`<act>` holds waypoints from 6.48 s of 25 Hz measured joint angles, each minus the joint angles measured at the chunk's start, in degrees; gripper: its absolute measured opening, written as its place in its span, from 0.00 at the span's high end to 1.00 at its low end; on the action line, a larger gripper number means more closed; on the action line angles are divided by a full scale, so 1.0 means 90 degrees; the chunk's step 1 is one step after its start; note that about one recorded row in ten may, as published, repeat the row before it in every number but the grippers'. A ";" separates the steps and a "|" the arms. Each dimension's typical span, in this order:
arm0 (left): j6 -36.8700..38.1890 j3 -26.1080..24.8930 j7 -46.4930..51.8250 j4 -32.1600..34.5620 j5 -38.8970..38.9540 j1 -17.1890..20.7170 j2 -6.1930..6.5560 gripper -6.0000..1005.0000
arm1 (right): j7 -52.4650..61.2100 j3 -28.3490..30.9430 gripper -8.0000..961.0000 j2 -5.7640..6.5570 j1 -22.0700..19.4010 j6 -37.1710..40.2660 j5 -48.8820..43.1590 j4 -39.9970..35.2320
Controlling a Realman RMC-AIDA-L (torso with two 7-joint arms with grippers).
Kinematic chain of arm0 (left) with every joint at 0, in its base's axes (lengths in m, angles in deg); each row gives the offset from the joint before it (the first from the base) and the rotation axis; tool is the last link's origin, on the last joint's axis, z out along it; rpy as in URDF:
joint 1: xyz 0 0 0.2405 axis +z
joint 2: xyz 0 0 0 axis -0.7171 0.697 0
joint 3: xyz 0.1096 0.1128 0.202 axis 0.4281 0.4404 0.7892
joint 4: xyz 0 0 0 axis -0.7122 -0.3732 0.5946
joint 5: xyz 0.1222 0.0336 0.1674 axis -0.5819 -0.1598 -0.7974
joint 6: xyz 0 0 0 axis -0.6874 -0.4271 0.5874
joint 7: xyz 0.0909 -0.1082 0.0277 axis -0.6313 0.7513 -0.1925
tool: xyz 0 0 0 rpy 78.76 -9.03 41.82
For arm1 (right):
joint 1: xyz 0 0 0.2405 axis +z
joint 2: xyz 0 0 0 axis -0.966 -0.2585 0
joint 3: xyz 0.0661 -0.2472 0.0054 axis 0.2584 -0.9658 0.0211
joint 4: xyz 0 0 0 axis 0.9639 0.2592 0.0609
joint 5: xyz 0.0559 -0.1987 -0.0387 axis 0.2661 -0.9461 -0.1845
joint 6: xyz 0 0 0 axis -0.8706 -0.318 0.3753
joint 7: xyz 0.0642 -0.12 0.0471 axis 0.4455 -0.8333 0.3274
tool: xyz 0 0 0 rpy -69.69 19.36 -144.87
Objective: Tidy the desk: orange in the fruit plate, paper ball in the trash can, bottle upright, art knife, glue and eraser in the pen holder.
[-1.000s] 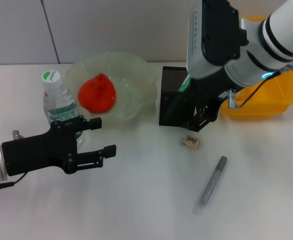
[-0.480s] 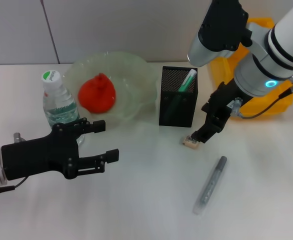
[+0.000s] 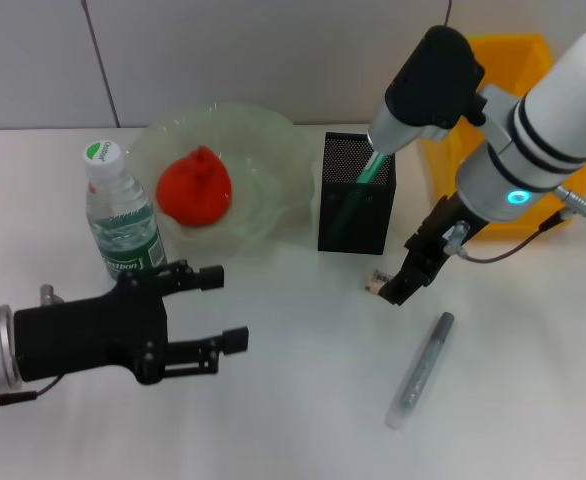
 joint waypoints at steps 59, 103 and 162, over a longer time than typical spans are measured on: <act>-0.0016 0.0383 0.0107 0.0046 0.0027 0.0245 0.0032 0.19 | -0.0496 -0.0340 0.46 -0.0004 0.0214 -0.1879 0.0590 -0.1724; -0.0013 0.0385 0.0191 0.0144 0.0025 0.0198 0.0042 0.19 | -0.0537 -0.0407 0.73 -0.0023 0.0155 -0.1766 0.0712 -0.1553; 0.0036 0.0405 0.0282 0.0212 -0.0011 0.0258 0.0042 0.19 | -0.0534 0.0777 0.53 0.0005 -0.0354 -0.1419 0.0574 0.0760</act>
